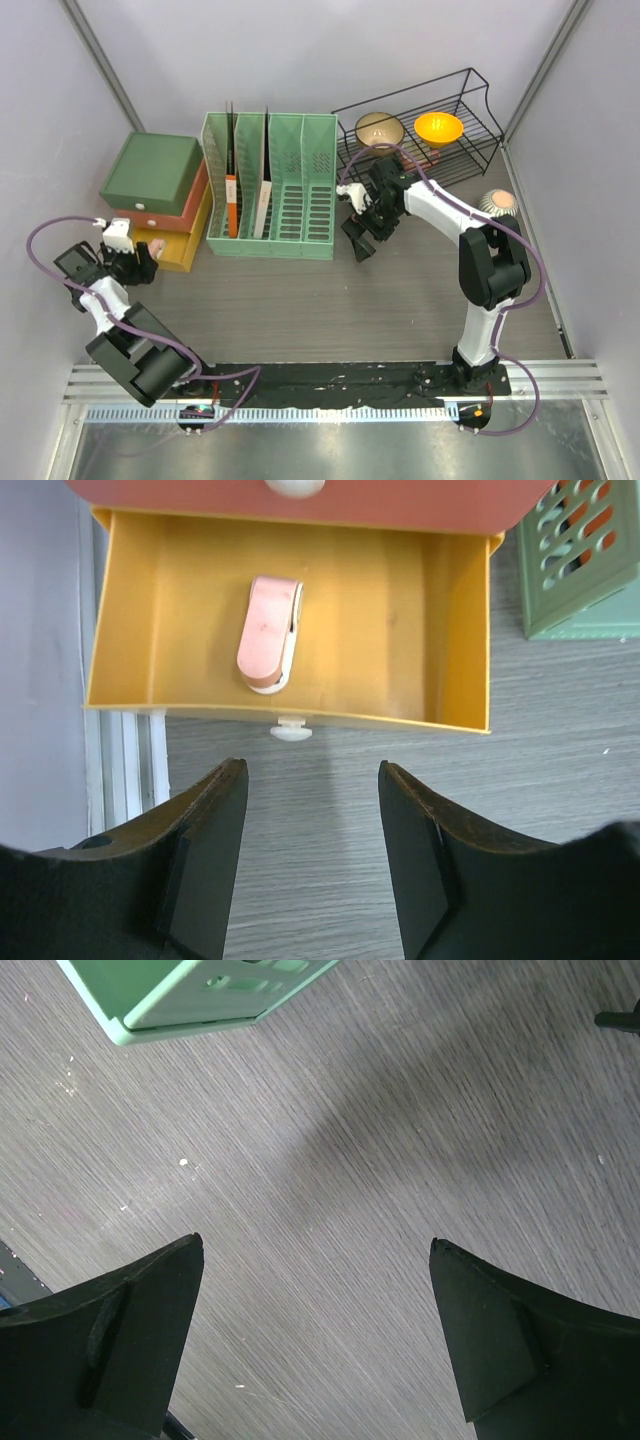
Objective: Organize the desk
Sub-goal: Close the drawer in the storage box.
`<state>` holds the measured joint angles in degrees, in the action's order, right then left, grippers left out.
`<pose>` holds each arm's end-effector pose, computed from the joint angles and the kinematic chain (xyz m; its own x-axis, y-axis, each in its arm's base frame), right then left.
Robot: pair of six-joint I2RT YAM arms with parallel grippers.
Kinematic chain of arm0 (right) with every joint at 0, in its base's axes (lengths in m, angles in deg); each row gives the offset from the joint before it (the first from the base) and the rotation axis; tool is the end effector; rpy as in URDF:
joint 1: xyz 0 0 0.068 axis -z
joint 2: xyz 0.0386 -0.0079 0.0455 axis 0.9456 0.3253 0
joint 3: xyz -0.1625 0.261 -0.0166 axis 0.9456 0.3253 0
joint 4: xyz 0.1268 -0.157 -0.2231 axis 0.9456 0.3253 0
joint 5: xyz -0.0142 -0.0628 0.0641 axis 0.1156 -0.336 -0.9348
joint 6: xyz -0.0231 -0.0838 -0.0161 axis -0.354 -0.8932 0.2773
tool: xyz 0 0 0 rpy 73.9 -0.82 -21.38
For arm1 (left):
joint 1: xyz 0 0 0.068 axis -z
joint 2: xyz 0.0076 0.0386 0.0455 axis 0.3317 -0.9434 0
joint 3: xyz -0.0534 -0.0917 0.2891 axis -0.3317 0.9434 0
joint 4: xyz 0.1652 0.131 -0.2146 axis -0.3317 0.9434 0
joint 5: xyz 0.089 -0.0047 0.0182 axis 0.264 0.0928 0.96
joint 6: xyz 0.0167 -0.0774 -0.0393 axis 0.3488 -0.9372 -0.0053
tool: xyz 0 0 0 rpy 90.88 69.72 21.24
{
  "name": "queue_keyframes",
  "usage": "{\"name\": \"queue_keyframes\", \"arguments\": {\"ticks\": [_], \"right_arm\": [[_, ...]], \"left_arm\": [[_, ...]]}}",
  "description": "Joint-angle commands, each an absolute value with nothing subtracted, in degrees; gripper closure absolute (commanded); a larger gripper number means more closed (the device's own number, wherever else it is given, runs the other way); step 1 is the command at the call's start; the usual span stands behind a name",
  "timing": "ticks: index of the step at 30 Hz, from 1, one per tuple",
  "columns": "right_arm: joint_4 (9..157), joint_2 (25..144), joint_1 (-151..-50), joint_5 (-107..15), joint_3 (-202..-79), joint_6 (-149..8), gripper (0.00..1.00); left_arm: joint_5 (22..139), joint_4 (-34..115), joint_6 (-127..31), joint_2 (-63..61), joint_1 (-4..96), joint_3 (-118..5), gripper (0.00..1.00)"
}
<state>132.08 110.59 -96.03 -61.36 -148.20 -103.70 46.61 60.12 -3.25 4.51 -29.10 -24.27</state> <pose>0.3835 0.2126 0.1983 -0.5644 -0.7132 -0.4157 -0.8223 0.5299 0.2073 0.2278 0.1774 0.2057 -0.5479 -0.0066 -0.8365 0.0573 0.9973 -0.0454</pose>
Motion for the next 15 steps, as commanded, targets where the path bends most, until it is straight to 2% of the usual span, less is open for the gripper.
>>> {"name": "queue_keyframes", "arguments": {"ticks": [1, 11, 15], "right_arm": [[132.8, 111.11, -96.24, -62.26, -148.83, -104.2, 0.0], [133.06, 111.63, -96.24, -62.26, -148.91, -104.37, 0.0], [133.15, 111.72, -96.24, -62.43, -149.0, -104.37, 0.0]], "left_arm": [[48.04, 60.44, -0.05, 1.54, -29.58, -24.45, 0.41], [47.16, 51.75, -1.1, -2.42, -29.5, -21.64, 0.43], [45.58, 44.04, -3.65, -3.13, -29.5, -19.53, 0.43]]}}
